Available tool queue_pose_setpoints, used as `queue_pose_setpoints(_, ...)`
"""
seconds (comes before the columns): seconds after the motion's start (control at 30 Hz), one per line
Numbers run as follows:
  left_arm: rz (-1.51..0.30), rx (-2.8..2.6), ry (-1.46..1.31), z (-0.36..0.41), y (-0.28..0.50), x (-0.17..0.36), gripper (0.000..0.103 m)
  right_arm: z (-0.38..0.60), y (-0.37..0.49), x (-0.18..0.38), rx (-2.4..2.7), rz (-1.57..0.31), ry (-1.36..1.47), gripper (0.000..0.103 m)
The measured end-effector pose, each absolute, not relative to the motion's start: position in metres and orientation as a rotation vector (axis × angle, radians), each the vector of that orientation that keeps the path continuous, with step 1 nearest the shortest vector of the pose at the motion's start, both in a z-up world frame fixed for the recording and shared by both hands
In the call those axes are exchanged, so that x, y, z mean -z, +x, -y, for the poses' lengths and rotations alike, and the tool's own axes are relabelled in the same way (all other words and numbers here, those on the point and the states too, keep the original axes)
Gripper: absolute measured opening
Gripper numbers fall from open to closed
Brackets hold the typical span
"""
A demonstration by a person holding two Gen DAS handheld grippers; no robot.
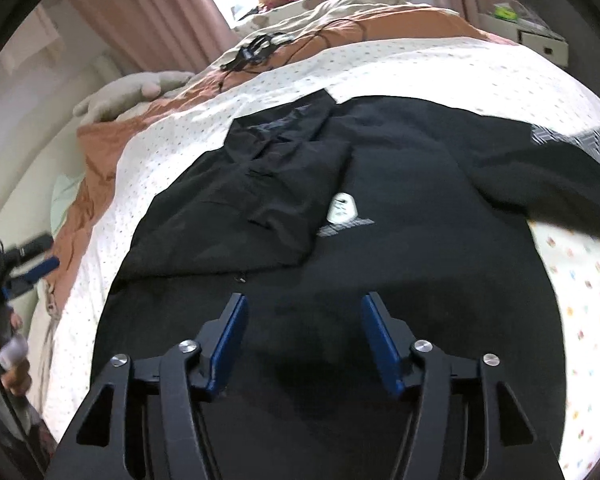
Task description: Fold large clothes
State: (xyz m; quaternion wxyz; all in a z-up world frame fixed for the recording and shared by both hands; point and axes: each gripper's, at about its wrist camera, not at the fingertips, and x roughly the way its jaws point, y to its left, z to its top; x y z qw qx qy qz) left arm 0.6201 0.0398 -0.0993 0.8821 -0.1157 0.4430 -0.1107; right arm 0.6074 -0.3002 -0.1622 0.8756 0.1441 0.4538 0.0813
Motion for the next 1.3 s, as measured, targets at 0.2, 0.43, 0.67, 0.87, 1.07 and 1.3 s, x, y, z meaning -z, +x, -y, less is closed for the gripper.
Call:
queue_pose_setpoints(0.2,-0.967,0.163,-0.246,-0.074,0.621,0.134,0.077,0.270,0.641,0.168,-0.175,-0.976,0.209,0.071)
queue_pose_setpoints(0.43,-1.050,0.097,-0.227,-0.093,0.633,0.186,0.049,0.235,0.683,0.186,-0.099,-1.015,0.038,0.071)
queue_pose_setpoints(0.67,-1.081,0.108,-0.172,-0.089,0.651,0.211,0.038,0.202,0.717,0.202,-0.051,-1.050,-0.118,0.071)
queue_pose_setpoints(0.87,-1.107,0.100,-0.133,-0.084,0.669,0.217,0.020,0.181,0.741,0.211,-0.033,-1.068,-0.231,0.071)
queue_pose_setpoints(1.07,-1.114,0.086,-0.068,-0.075,0.672,0.217,0.014,0.219,0.732,0.180,-0.003,-0.995,-0.165,0.062)
queue_pose_setpoints(1.3,-1.111,0.069,-0.088,-0.076,0.672,0.220,0.014,0.294,0.700,0.145,0.021,-0.949,-0.042,0.038)
